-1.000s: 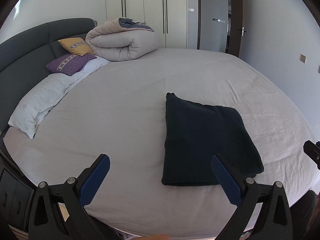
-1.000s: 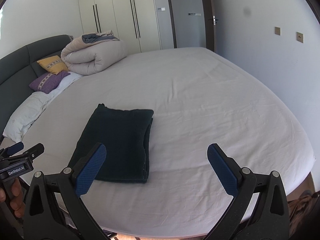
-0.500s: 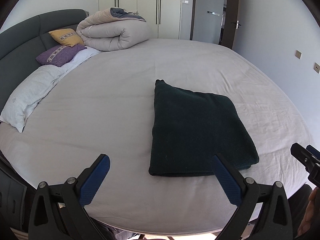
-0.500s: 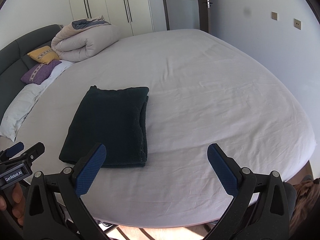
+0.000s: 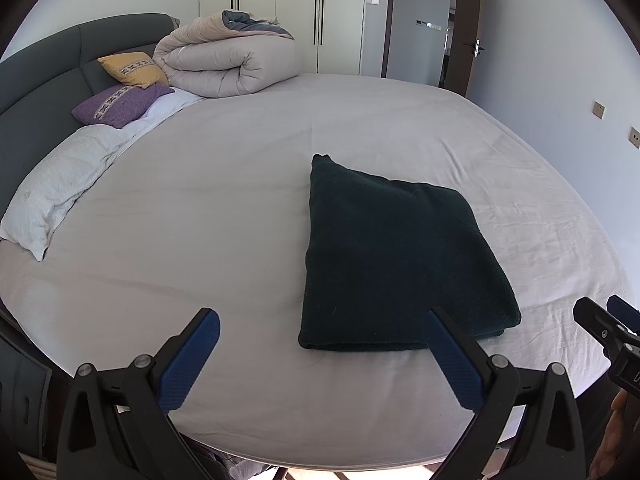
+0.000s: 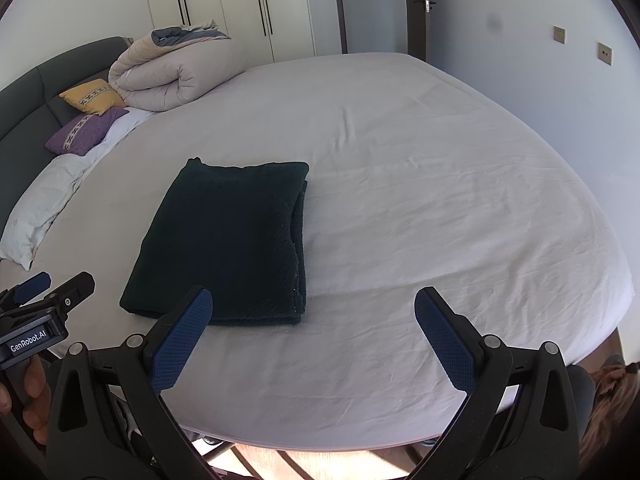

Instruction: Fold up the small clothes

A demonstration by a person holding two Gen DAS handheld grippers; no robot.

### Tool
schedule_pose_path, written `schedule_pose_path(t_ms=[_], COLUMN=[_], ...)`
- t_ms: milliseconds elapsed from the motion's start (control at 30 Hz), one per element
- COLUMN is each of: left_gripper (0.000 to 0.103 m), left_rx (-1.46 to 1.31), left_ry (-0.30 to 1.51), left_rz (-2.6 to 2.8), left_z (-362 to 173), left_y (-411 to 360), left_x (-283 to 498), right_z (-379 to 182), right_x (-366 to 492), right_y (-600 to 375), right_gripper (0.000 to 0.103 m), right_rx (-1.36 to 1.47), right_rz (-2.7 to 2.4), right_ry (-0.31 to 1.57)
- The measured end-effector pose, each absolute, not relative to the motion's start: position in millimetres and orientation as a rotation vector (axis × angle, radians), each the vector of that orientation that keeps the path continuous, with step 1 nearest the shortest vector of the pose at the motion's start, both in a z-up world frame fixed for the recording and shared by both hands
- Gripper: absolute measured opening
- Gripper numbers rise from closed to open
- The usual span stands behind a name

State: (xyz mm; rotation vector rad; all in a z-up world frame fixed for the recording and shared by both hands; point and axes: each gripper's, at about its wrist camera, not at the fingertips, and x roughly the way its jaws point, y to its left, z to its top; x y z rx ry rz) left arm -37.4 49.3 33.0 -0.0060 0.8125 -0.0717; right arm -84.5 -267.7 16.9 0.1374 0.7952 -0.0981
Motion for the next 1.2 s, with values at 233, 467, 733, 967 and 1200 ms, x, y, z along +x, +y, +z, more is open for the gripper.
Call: schedule_pose_path(t_ms=[233,467,733,967,1200], left_gripper=[0.103,0.103,0.103,0.103,0.103], left_rx=[-0.009,-0.007,-0.008,-0.007,-0.01], left_ry=[0.818,0.821,0.822,0.824,0.826], left_rz=[-0.071,-0.072,-0.073,-0.074,-0.075], left_z=[30.7,30.1,29.7,28.2,27.3], left_y=[49.9,49.5,49.2,48.7,48.3], left_x=[-36.7,-36.7,-36.6,-36.8,-37.0], right_z=[14.9,13.9,12.8,11.3,10.8], right_x=[-83.0,-82.7,-82.8,-82.6,-82.5], right_y=[-261.3,-259.1,-258.7,-259.1,-259.6], right_gripper=[0.103,0.103,0.103,0.103,0.103], right_rx=[0.128,0.127,0.127,0.127,0.127], right_rz=[-0.09,-0.085,-0.083,-0.082,-0.083], right_ry=[0.803,0.808,0.811,0.813,0.813])
